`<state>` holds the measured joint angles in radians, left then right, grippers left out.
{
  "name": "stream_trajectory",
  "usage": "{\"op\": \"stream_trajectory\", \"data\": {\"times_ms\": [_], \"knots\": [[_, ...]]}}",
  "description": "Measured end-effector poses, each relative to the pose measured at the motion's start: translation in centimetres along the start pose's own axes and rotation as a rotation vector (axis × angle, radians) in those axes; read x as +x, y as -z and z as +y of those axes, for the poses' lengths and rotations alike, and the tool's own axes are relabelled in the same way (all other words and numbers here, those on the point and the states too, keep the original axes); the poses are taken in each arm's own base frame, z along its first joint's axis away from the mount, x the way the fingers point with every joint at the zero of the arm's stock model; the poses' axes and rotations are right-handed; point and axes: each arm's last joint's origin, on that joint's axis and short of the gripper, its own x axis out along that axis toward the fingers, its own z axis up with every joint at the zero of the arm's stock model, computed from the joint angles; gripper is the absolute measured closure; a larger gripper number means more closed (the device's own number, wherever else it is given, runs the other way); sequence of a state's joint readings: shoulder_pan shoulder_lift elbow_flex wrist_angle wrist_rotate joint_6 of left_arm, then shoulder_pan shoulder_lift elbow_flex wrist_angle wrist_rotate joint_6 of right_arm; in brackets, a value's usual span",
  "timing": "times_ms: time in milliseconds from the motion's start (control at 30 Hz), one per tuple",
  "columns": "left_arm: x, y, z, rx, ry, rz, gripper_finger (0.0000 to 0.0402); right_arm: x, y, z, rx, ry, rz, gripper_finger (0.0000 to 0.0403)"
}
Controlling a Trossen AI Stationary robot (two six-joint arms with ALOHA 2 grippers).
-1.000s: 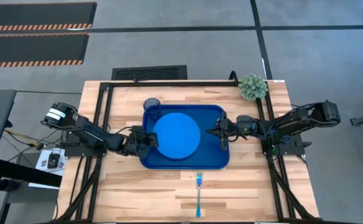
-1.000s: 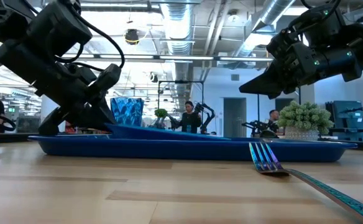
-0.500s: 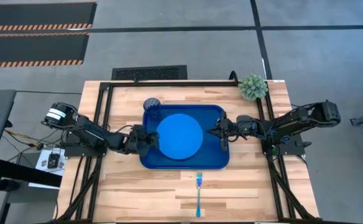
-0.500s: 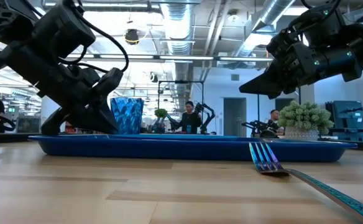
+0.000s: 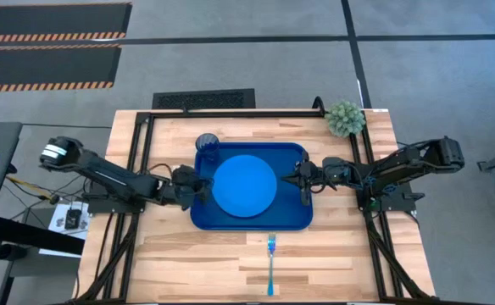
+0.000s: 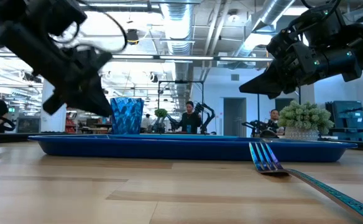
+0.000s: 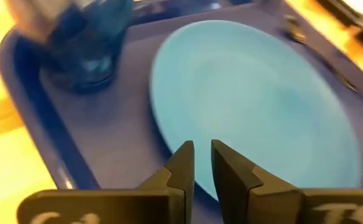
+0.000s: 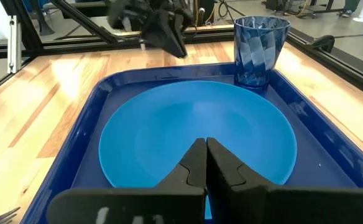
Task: Pick and place plate/cup/fork/spoon on tray
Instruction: Put the blue fork between the black spoon and the blue plate on the blue serving tray
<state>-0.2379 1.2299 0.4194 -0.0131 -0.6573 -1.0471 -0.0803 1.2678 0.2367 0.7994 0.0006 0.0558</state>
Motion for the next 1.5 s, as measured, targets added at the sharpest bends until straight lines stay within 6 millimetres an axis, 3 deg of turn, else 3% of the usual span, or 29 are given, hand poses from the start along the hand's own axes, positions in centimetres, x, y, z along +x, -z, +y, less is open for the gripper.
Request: {"op": "stream_trajectory", "data": {"times_ms": [200,433,667,933,1267,1500], "knots": [[-2.5,0.3,0.7,0.147,0.184,0.023,0.0397,0.2,-0.5,0.2,0.021,-0.006,-0.016,0.0396],[-4.6,2.0,2.6,0.270,0.496,-0.018,0.0401,0.6,-1.7,2.8,0.025,0.033,-0.065,0.0395],[-6.4,3.3,3.9,0.369,0.828,-0.061,0.0401,1.1,-3.9,7.4,0.064,0.105,-0.013,0.0399],[-7.6,3.3,4.4,0.487,0.964,-0.106,0.0401,1.9,-6.2,13.6,0.181,0.224,0.205,0.0395],[-8.3,2.9,4.5,0.610,1.215,-0.071,0.0401,5.9,-5.9,20.7,0.283,0.309,0.440,0.0394],[-7.5,2.1,4.8,0.648,1.288,-0.051,0.0401,7.8,-5.8,23.6,0.486,0.295,0.541,0.0389]]}}
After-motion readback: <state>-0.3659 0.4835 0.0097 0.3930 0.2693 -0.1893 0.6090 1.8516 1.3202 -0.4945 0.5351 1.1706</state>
